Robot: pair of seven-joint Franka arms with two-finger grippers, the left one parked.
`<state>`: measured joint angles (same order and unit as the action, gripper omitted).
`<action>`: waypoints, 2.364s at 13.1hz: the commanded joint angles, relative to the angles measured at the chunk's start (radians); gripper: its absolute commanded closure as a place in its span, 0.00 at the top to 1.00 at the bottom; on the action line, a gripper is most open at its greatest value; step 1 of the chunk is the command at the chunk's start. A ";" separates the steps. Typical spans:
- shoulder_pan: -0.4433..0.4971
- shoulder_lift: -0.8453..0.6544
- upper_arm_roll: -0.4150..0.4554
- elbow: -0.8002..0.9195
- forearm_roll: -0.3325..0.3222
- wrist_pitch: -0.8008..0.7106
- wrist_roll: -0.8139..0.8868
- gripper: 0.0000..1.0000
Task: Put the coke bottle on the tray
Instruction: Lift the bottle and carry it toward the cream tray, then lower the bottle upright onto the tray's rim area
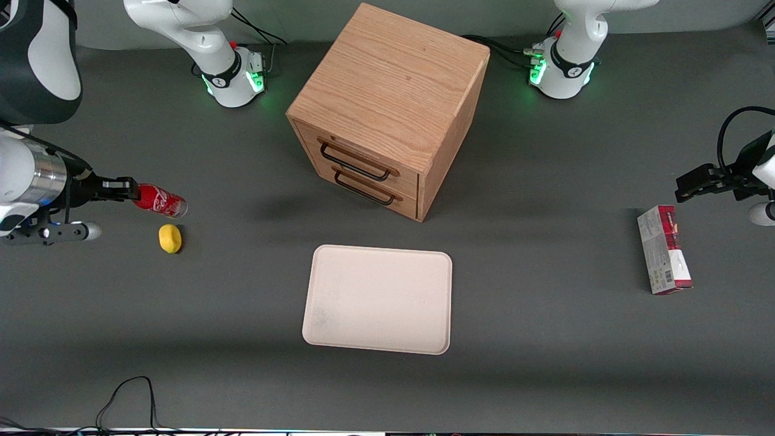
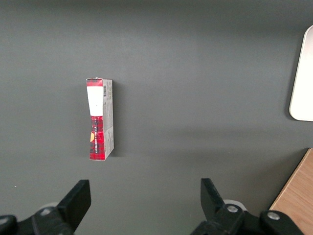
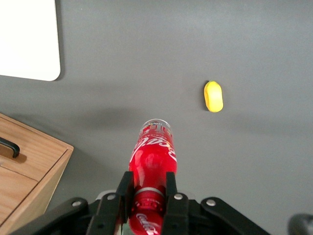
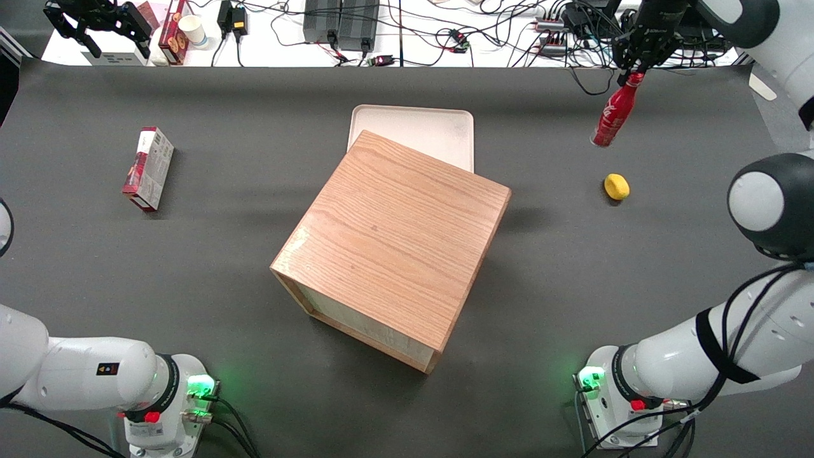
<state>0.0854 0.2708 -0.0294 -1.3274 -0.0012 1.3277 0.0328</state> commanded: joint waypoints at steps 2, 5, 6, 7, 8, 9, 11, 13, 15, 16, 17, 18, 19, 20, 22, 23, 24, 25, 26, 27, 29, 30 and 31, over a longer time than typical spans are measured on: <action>0.010 0.173 0.014 0.222 -0.002 -0.051 0.143 0.00; 0.033 0.403 0.119 0.460 0.000 -0.026 0.386 0.00; 0.034 0.454 0.162 0.486 -0.002 0.037 0.474 0.00; 0.036 0.471 0.187 0.488 -0.002 0.109 0.549 0.00; 0.049 0.493 0.192 0.488 -0.002 0.167 0.596 0.00; 0.072 0.525 0.190 0.490 -0.002 0.217 0.639 0.00; 0.102 0.554 0.187 0.491 -0.010 0.274 0.703 0.00; 0.114 0.580 0.192 0.494 -0.010 0.320 0.726 0.00; 0.149 0.619 0.186 0.494 -0.013 0.399 0.769 0.00; 0.166 0.628 0.183 0.494 -0.013 0.418 0.771 0.00; 0.180 0.637 0.181 0.494 -0.013 0.441 0.771 0.00; 0.194 0.651 0.180 0.494 -0.014 0.458 0.772 0.00; 0.206 0.660 0.178 0.494 -0.022 0.475 0.773 0.00; 0.214 0.671 0.178 0.494 -0.042 0.484 0.773 0.00; 0.220 0.695 0.178 0.497 -0.075 0.516 0.771 0.00; 0.220 0.700 0.180 0.498 -0.086 0.533 0.771 0.00; 0.220 0.706 0.180 0.498 -0.088 0.536 0.771 0.00; 0.220 0.706 0.180 0.498 -0.088 0.539 0.771 0.00; 0.220 0.706 0.178 0.498 -0.088 0.541 0.771 0.00; 0.220 0.706 0.178 0.498 -0.088 0.541 0.771 0.00; 0.220 0.706 0.178 0.498 -0.089 0.544 0.769 0.94; 0.220 0.706 0.178 0.496 -0.089 0.548 0.769 1.00; 0.218 0.705 0.178 0.496 -0.089 0.548 0.769 1.00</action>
<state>0.2978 0.9568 0.1502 -0.8742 -0.0707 1.8729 0.7816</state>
